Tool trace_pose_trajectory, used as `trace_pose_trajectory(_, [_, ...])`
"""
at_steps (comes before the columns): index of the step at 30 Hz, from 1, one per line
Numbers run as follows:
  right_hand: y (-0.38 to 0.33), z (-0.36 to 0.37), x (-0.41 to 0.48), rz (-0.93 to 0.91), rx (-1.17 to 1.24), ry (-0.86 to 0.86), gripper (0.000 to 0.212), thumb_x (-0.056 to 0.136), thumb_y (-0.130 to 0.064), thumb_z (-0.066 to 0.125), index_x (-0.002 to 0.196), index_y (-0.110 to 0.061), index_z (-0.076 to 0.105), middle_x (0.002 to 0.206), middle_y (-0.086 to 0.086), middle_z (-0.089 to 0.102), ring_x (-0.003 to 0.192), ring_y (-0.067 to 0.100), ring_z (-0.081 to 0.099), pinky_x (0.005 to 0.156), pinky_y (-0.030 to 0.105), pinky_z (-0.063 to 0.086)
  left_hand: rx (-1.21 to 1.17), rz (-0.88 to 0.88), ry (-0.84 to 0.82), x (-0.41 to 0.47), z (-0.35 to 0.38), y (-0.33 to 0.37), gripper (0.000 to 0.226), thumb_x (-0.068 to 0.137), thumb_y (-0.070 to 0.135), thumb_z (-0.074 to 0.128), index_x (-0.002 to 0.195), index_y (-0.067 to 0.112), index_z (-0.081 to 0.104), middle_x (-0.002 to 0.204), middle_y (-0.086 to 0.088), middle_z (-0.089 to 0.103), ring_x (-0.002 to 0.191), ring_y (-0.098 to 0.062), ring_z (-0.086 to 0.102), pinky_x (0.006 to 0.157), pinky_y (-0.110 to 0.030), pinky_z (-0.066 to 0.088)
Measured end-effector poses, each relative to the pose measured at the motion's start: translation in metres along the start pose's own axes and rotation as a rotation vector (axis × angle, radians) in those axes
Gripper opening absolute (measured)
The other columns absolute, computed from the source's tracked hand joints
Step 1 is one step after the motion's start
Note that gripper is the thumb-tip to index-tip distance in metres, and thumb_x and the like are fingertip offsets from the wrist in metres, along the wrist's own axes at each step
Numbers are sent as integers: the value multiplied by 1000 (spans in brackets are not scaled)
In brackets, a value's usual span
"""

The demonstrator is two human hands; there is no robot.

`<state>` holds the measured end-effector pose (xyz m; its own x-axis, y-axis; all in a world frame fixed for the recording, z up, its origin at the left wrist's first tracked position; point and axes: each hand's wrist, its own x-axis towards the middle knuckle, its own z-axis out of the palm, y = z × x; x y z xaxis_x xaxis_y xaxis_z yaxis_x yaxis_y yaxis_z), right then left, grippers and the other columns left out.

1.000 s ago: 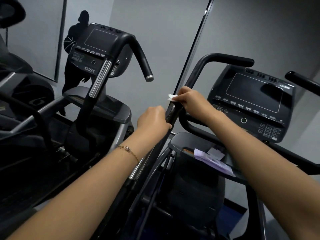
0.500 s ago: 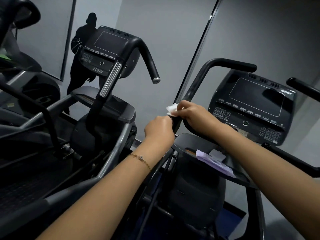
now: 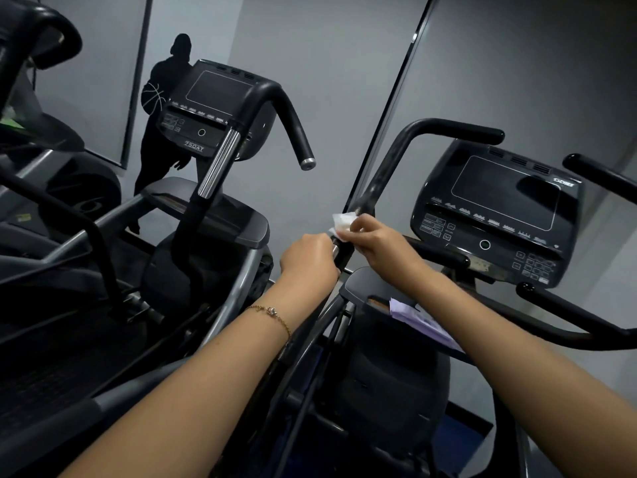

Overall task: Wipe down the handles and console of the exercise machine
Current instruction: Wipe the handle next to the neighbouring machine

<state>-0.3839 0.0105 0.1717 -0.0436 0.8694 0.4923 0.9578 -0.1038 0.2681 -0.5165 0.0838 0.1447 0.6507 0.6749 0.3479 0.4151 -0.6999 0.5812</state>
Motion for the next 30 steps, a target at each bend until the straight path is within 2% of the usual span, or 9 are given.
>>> trace_pose_trajectory(5, [20,-7,25,261,129,95,27,94,-10,51,116,-8,65,106,9,55,97,25,56,78,22,35,-28,-3,-21,7,-3,2,30,89,19,61,68,11,42,81,-5,55,81,-27,57,63,-30,42])
trace_pose_trajectory(8, [4,11,11,299,264,243,25,93,-10,52,113,-5,66,101,12,55,89,23,57,77,27,41,-79,58,49,12,-9,8,20,90,28,58,100,11,62,108,-11,64,96,-30,60,73,-32,45])
trace_pose_trajectory(11, [-11,34,-20,285,494,388,27,90,-3,55,114,-8,66,95,5,58,83,11,55,77,19,45,-48,146,103,18,-4,10,27,94,24,53,120,20,61,109,-9,66,100,-28,62,74,-30,46])
trace_pose_trajectory(13, [-8,44,-18,463,702,550,29,88,1,56,114,-11,65,93,-1,60,84,8,57,77,12,46,-49,139,94,21,-1,8,27,94,22,53,119,21,63,107,-9,68,98,-27,63,75,-31,48])
trace_pose_trajectory(16, [10,53,2,962,1340,839,27,90,4,52,116,0,61,105,9,64,94,16,61,84,22,53,-92,113,97,26,2,6,33,92,22,58,125,20,61,116,-7,67,105,-26,63,83,-32,50])
trace_pose_trajectory(20, [9,59,16,1143,2081,555,26,95,-1,41,79,-4,61,72,8,58,57,13,60,50,20,54,-83,134,102,28,1,7,33,92,21,58,125,21,62,116,-7,67,107,-26,62,87,-34,51])
trace_pose_trajectory(23, [-1,61,3,997,2144,317,39,92,-1,37,64,-7,64,59,3,57,58,11,55,56,19,51,-77,139,113,28,2,6,30,92,22,57,122,20,63,115,-7,67,106,-26,62,87,-34,51])
trace_pose_trajectory(26, [2,55,-20,950,2161,187,21,86,-1,47,75,-7,65,71,6,62,60,11,56,50,15,51,-36,146,114,27,4,6,29,94,22,55,121,16,64,112,-10,68,103,-29,63,87,-36,52])
trace_pose_trajectory(30, [29,42,9,1037,2239,322,17,94,-8,47,84,0,57,80,10,57,63,14,59,42,14,51,41,166,112,28,3,8,27,94,22,54,119,16,64,105,-10,69,97,-30,64,80,-34,51])
